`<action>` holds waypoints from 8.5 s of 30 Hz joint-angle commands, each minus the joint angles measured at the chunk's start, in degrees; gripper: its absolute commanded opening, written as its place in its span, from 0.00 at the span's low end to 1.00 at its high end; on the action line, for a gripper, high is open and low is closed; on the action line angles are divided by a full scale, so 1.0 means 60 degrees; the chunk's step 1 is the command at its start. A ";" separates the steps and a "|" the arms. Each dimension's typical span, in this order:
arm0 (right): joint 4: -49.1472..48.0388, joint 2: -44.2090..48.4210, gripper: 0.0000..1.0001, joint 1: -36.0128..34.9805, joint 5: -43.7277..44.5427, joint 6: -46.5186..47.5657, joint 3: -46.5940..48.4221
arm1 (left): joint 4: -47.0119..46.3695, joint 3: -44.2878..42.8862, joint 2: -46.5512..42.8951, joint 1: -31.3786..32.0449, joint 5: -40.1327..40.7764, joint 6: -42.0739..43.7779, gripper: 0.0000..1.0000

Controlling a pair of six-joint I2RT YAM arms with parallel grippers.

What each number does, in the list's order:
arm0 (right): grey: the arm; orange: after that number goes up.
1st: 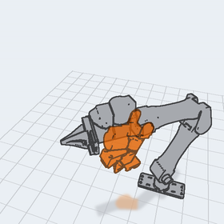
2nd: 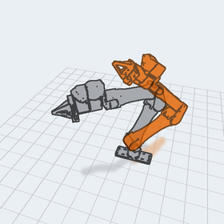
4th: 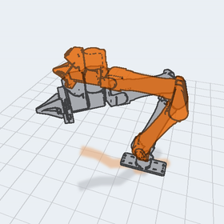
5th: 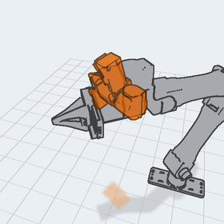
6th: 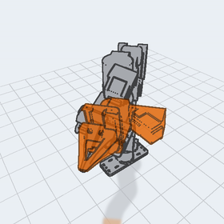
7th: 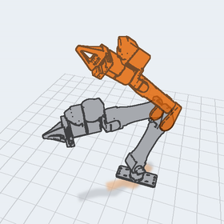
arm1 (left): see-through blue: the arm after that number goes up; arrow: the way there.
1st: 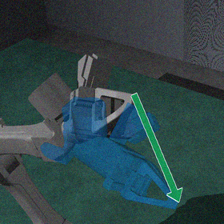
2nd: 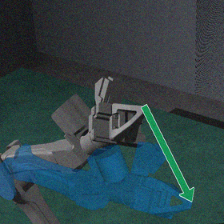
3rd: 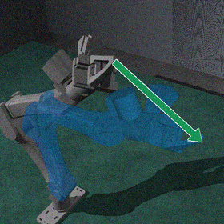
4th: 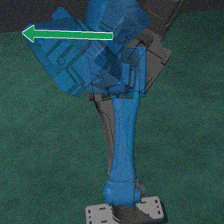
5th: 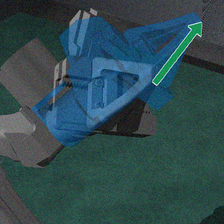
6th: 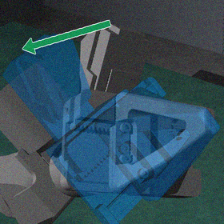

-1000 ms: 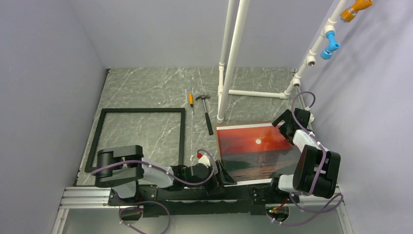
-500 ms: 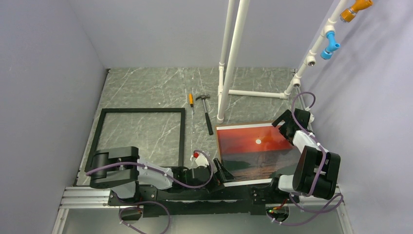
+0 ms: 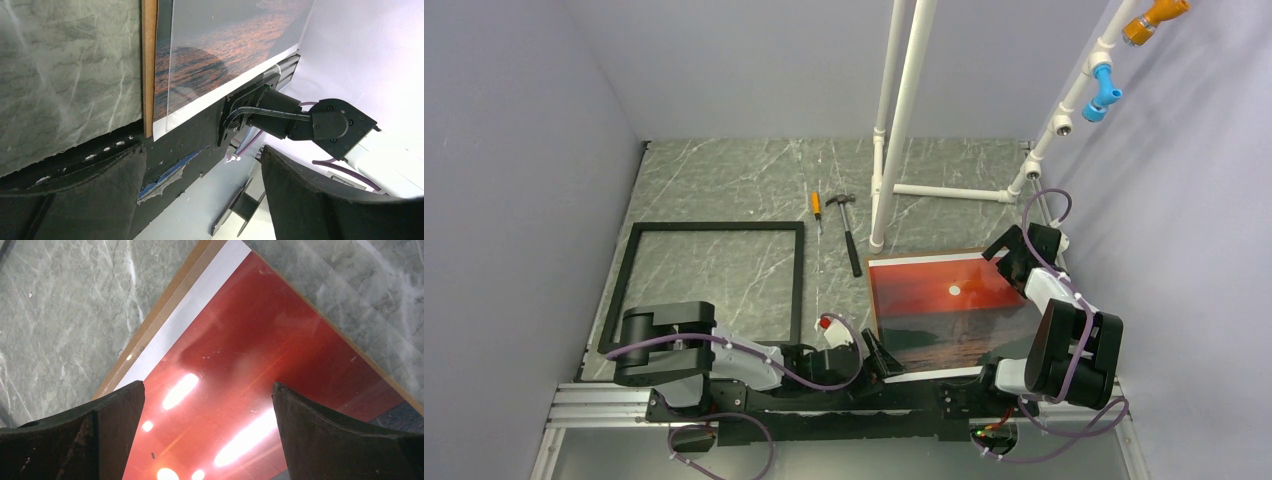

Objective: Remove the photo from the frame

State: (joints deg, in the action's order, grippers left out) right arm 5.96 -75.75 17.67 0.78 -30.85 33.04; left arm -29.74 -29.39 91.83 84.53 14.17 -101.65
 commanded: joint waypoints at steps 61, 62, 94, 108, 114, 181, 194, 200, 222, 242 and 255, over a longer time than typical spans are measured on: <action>-0.0457 0.0510 0.99 -0.0027 -0.0079 0.0104 -0.0086 | -0.0205 -0.0107 0.0814 -0.0234 0.0927 -0.0336 0.40; -0.0459 0.0504 0.99 -0.0017 -0.0077 0.0103 -0.0088 | -0.0175 -0.0136 0.0829 -0.0252 0.0889 -0.0341 0.39; -0.0322 0.0630 0.99 -0.0278 -0.0015 0.0225 -0.0084 | -0.1533 0.0496 -0.0112 -0.0383 0.1582 0.1506 0.00; -0.0146 0.0675 0.99 -0.0672 0.0113 0.0401 0.0100 | 0.1535 -0.0301 -0.2289 -0.0184 0.2214 0.3191 0.00; -0.0099 0.0679 0.99 -0.0942 0.0267 0.0506 0.0194 | 0.2992 -0.0385 -0.2929 -0.0179 0.2120 0.2683 0.00; 0.0179 -0.0098 0.17 -2.0494 1.0087 0.0839 0.1032 | 1.1784 -0.2580 -0.7095 -0.0236 0.3063 0.1965 0.01; -0.1161 0.1025 0.00 -2.0485 0.9443 0.1512 0.0010 | 1.1021 -0.1872 -0.8403 -0.2534 0.0645 0.2546 0.99; -0.1433 0.0984 0.00 -2.0486 0.9596 0.1724 0.0051 | 0.9751 -0.0769 -0.8455 -0.4660 -0.1706 0.2022 0.99; -0.1893 0.0859 0.34 -2.0483 0.9305 0.2535 0.0341 | 0.9254 -0.1451 -0.6162 -0.6816 -0.3140 0.4306 0.00; 0.4025 0.2811 0.89 -1.9505 1.0494 0.0764 0.4588 | 1.5062 -0.7054 -0.7654 -0.8346 -0.3402 0.7793 0.00; 0.4814 0.4619 0.90 -1.5493 0.9353 0.1073 0.5055 | 1.1806 -0.8691 -0.6431 -0.8361 -0.7190 0.6032 0.00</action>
State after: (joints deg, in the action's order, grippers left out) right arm 32.05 -50.52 -77.80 55.51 -25.74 59.48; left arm 53.41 -80.62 50.52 34.63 -18.83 -59.57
